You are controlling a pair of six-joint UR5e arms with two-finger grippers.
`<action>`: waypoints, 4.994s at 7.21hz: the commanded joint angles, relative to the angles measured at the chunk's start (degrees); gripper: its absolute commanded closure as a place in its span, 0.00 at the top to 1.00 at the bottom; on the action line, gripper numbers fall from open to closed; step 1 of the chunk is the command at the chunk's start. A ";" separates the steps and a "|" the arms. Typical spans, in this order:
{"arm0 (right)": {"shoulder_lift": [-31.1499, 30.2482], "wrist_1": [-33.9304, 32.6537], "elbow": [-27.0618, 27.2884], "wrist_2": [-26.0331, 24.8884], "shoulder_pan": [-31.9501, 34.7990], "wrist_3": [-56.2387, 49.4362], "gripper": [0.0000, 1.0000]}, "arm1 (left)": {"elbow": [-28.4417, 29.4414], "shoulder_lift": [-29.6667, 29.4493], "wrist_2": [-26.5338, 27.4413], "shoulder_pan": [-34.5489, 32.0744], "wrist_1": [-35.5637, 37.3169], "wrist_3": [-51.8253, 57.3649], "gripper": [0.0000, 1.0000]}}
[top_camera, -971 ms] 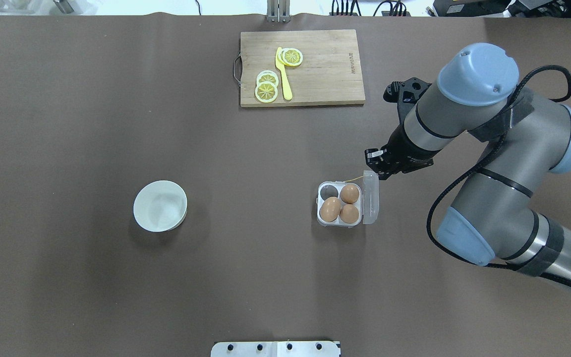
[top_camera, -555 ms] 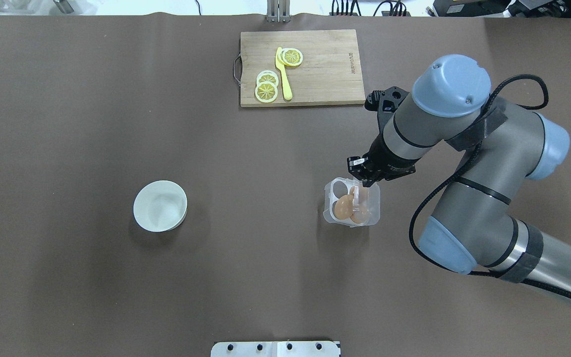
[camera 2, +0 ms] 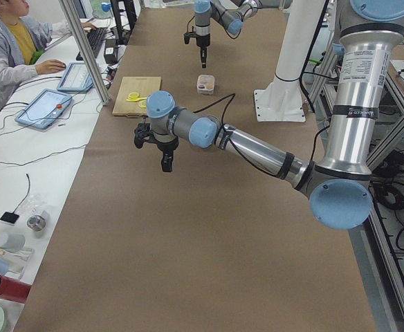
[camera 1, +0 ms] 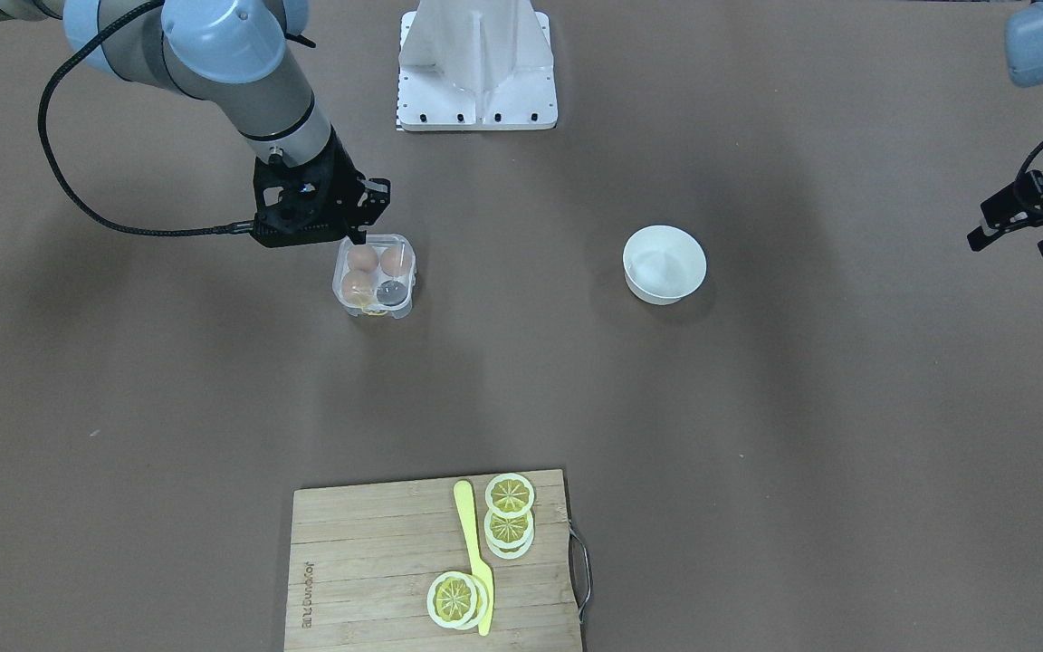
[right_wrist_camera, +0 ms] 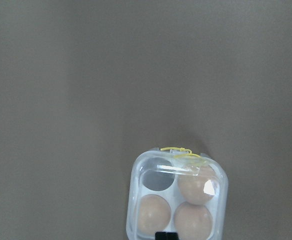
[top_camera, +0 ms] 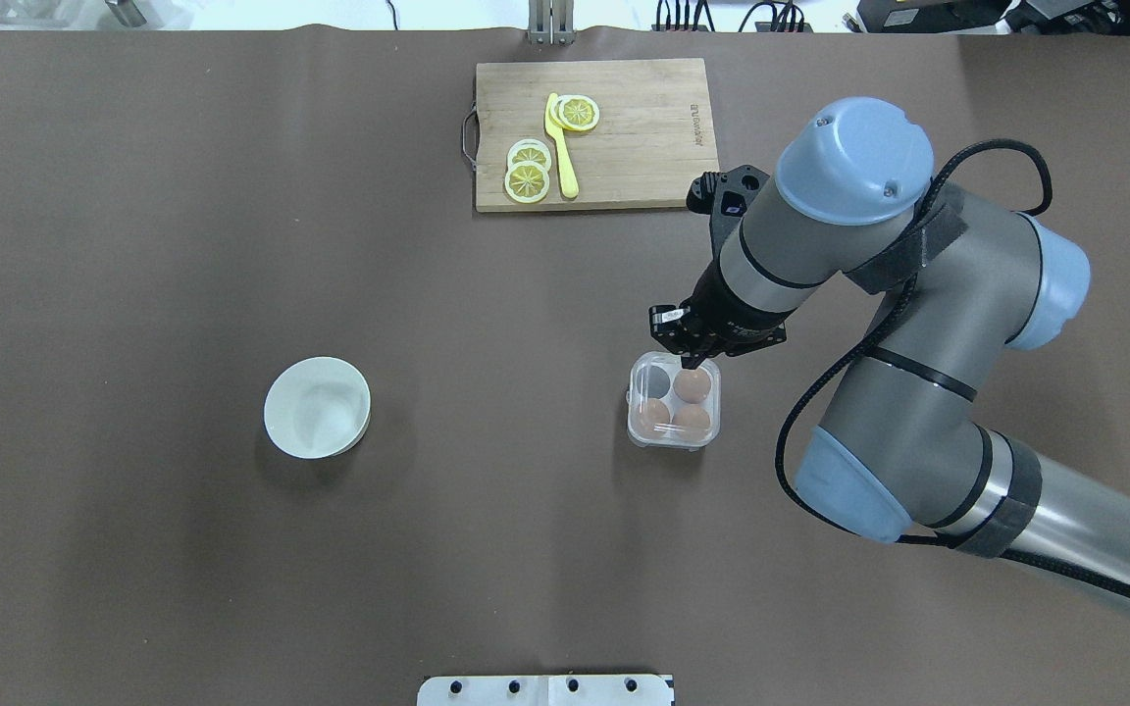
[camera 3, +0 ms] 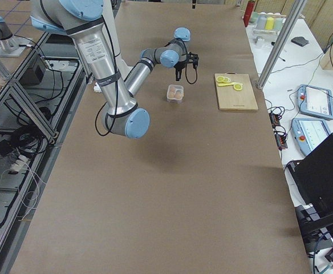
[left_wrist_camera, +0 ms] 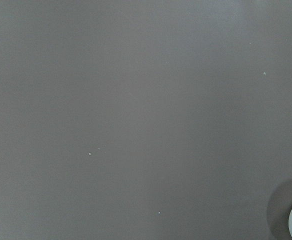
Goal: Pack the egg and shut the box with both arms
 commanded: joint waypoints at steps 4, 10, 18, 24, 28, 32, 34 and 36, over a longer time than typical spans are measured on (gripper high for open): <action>-5.73 -0.40 2.22 5.25 12.28 -9.14 0.00 | -0.41 0.91 0.59 -0.24 -0.44 0.56 0.97; -19.63 -14.81 0.93 8.26 36.47 -54.78 1.00 | -0.23 11.07 3.76 -8.58 -0.35 17.44 0.97; -20.88 -14.64 -13.67 8.96 51.00 -82.95 1.00 | 1.34 13.03 7.25 -13.51 0.00 23.69 0.98; -22.11 -11.30 -14.73 10.28 51.17 -81.28 1.00 | 3.46 12.86 8.24 -13.25 0.00 23.42 0.98; -22.29 -11.30 -14.64 10.28 51.17 -81.28 1.00 | 3.90 12.59 8.16 -13.25 -0.09 23.42 0.98; -22.20 -11.30 -14.55 10.37 51.09 -81.28 1.00 | 3.90 12.77 8.16 -13.25 -0.26 23.42 0.98; -22.29 -11.30 -14.47 10.37 51.17 -81.28 1.00 | 4.07 12.77 8.07 -13.25 -0.26 23.42 0.98; -22.38 -11.30 -14.47 10.37 51.17 -81.28 1.00 | 3.99 12.77 8.07 -13.25 -0.35 23.42 0.98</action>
